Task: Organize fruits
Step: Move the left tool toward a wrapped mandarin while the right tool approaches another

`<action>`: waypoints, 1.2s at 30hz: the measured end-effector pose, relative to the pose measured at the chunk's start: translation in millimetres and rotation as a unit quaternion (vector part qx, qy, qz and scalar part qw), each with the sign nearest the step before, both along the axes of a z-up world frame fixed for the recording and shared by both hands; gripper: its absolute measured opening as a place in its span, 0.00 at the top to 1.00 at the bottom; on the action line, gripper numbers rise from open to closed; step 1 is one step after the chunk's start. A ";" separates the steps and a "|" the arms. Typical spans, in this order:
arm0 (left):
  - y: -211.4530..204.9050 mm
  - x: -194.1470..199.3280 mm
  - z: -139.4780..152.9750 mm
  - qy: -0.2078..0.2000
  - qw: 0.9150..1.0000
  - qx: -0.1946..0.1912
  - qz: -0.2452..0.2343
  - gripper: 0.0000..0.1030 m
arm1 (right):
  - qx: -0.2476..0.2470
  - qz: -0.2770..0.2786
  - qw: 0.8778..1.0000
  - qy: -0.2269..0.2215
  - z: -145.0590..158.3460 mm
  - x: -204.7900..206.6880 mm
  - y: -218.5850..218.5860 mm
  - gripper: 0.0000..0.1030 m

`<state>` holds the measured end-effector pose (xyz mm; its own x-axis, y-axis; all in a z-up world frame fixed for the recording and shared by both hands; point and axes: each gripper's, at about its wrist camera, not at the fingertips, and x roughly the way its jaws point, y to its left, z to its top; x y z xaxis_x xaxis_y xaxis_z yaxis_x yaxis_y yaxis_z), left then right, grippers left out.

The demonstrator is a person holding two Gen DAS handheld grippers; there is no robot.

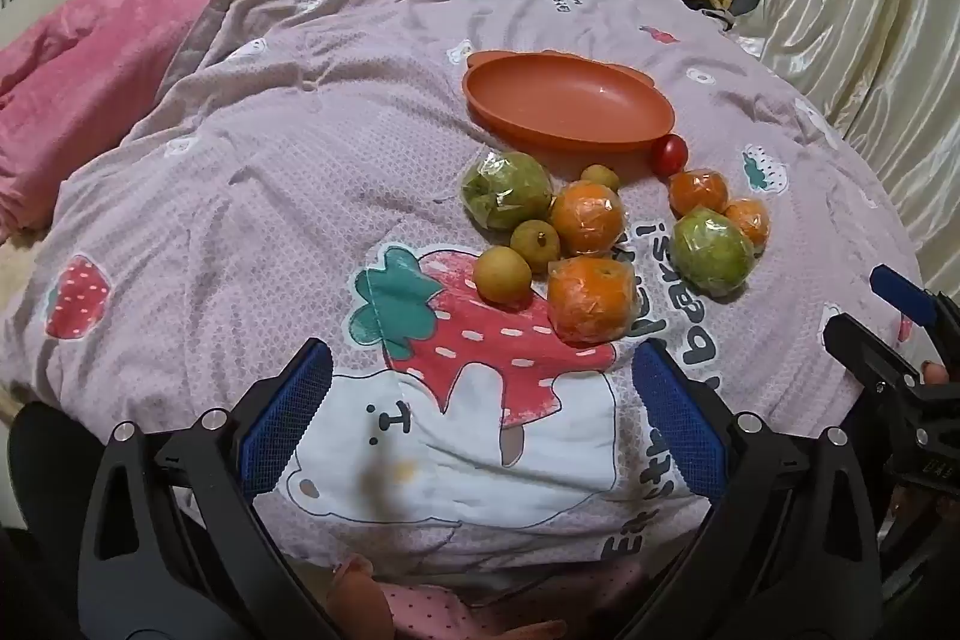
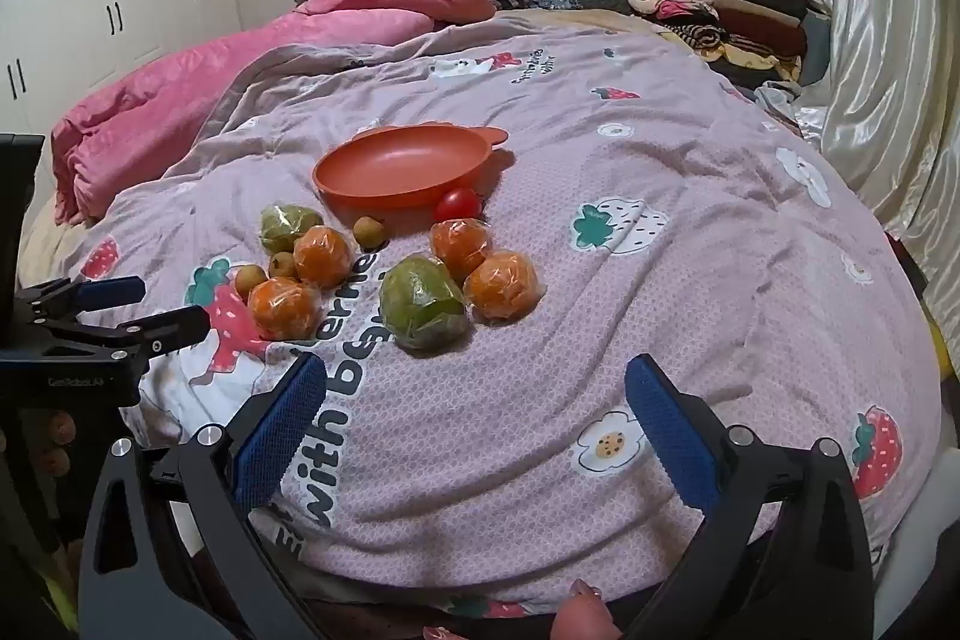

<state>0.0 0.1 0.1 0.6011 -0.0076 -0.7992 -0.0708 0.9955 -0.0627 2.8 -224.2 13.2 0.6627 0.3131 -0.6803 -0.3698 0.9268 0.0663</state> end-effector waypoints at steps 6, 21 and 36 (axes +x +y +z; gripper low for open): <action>0.2 0.3 0.0 -0.001 1.000 0.000 0.002 0.08 | 0.001 0.000 1.000 0.003 -0.2 -0.1 0.8 0.04; -2.5 -1.9 -1.4 -0.001 1.000 -0.002 0.000 0.08 | -0.002 0.001 1.000 -0.001 -0.2 0.4 -0.1 0.04; -3.1 -1.4 -2.3 0.002 1.000 -0.009 -0.003 0.08 | -0.002 0.000 1.000 0.000 -0.6 1.6 -2.1 0.04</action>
<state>-1.4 -3.0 -2.2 0.5982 -0.0251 -0.8009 -0.0646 0.9947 -0.0795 4.4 -226.3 12.6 0.6634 0.3102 -0.6809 -0.3698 0.9270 0.0621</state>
